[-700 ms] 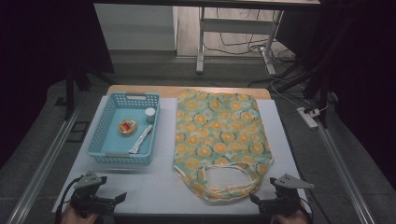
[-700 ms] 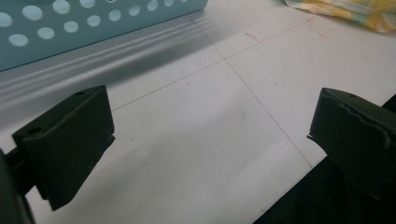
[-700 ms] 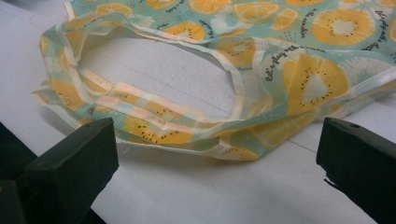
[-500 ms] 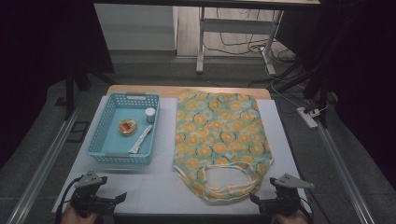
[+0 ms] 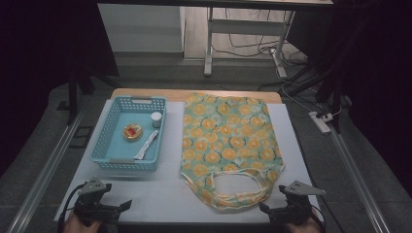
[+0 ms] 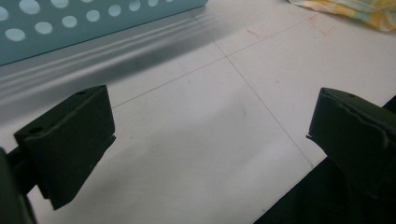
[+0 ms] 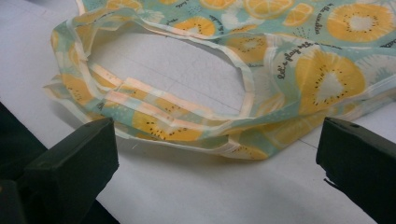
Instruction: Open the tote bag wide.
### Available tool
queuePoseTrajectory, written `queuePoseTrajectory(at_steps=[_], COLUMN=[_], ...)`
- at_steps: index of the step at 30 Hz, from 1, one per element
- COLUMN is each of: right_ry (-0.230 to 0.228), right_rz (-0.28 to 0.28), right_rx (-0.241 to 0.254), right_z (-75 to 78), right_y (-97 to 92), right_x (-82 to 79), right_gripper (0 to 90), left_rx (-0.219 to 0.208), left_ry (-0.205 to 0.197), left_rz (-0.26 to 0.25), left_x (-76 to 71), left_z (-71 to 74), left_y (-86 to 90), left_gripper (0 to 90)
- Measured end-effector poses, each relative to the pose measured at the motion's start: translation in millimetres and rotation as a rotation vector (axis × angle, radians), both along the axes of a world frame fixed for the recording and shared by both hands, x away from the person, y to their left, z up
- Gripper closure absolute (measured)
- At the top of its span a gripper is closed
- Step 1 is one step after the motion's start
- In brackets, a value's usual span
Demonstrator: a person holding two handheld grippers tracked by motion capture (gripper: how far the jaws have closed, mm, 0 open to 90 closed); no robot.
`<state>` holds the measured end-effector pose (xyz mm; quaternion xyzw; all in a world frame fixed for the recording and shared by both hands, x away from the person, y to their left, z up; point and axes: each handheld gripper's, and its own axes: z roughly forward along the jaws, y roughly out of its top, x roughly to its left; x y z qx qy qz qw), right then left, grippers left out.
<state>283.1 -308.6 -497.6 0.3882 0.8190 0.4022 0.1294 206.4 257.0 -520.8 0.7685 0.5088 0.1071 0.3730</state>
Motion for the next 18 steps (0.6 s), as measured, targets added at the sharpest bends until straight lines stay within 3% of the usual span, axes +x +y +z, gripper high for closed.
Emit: queuePoseTrajectory(at_steps=[5, 9, 18], right_ry=[0.006, 0.001, -0.006], right_rz=[0.028, 0.048, 0.077], right_rx=[-0.018, 0.003, -0.026], right_z=[0.0, 2.8, 7.5], right_y=[2.3, 7.1, 18.9], right_x=[0.0, -0.4, 1.3], right_gripper=[0.0, 0.0, 0.0], left_rx=[0.000, -0.001, 0.002], left_ry=[0.003, 0.004, 0.007], left_rz=[0.000, 0.002, -0.001], left_x=[0.3, 0.4, 0.9], left_z=[-0.1, -0.3, -0.5], left_y=[0.2, 0.2, -0.2], left_gripper=[0.7, 0.7, 0.8])
